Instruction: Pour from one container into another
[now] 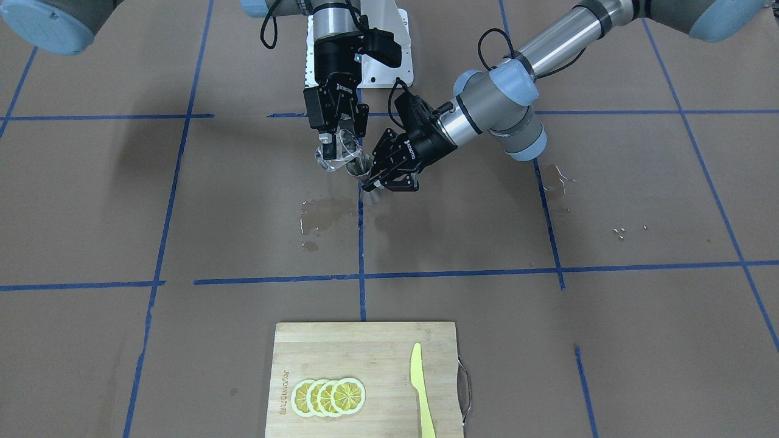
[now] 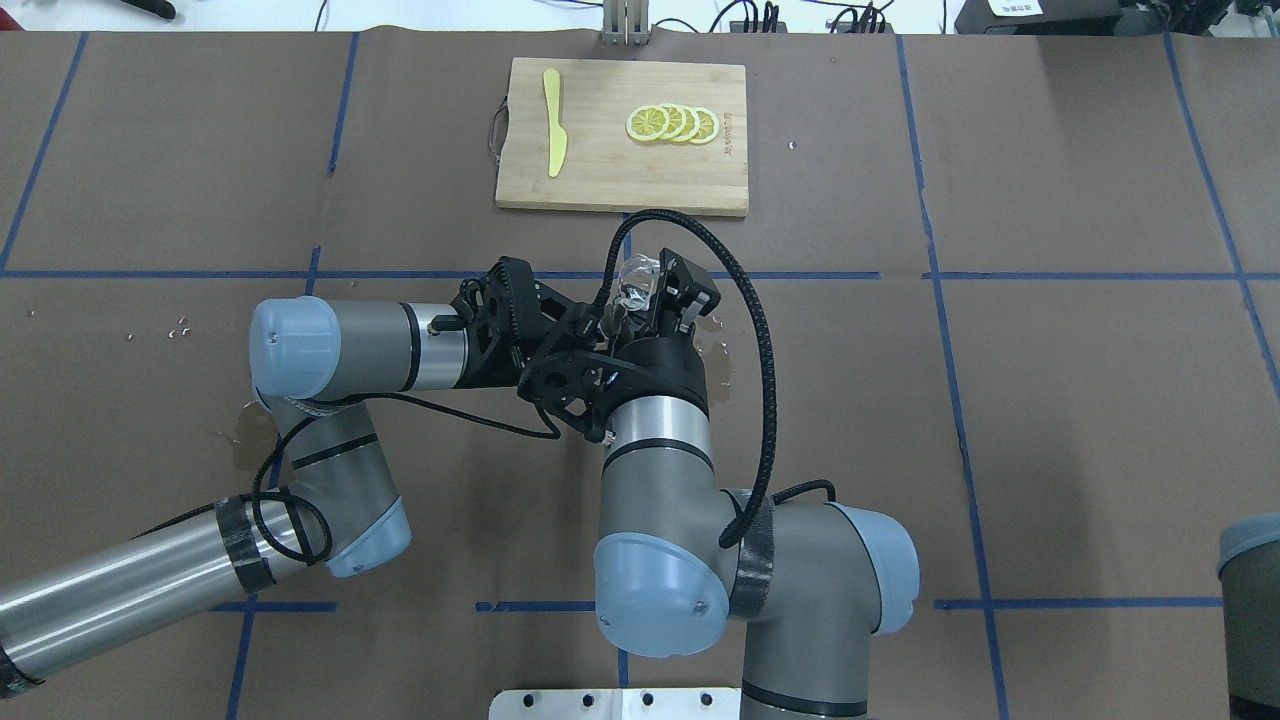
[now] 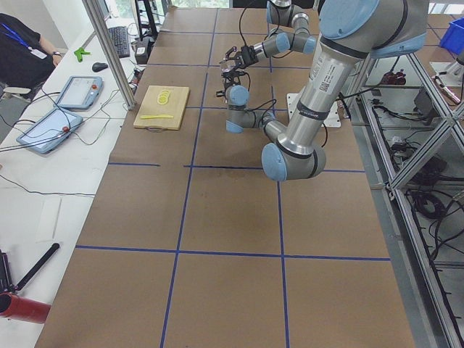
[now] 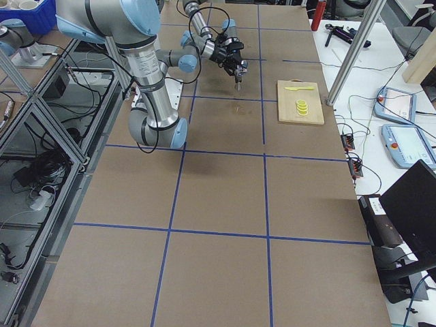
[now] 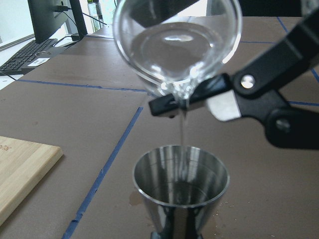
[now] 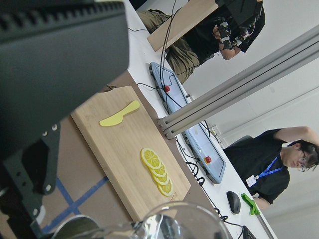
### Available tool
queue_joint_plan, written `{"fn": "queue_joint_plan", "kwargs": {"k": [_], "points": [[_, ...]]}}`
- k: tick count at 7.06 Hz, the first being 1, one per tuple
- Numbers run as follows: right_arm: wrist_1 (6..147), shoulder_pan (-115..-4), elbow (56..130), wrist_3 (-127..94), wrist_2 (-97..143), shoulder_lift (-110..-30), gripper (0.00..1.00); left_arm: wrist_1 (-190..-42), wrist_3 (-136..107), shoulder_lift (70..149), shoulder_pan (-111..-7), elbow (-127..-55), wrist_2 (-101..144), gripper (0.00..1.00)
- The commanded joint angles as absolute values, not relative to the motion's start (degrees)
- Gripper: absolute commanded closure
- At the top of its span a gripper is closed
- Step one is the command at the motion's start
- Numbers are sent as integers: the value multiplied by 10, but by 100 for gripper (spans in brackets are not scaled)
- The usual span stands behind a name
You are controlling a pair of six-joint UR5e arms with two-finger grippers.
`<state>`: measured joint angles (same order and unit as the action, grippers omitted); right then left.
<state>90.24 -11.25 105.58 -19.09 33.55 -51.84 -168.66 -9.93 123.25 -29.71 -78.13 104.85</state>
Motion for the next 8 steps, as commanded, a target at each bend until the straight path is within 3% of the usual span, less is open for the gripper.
{"fn": "queue_joint_plan", "kwargs": {"k": [1, 8], "points": [[918, -113, 1056, -159, 323, -516, 100, -1687, -99, 1232, -297, -781, 1049, 100], [938, -113, 1061, -91, 317, -516, 100, -1687, -99, 1232, -298, -782, 1049, 100]]}}
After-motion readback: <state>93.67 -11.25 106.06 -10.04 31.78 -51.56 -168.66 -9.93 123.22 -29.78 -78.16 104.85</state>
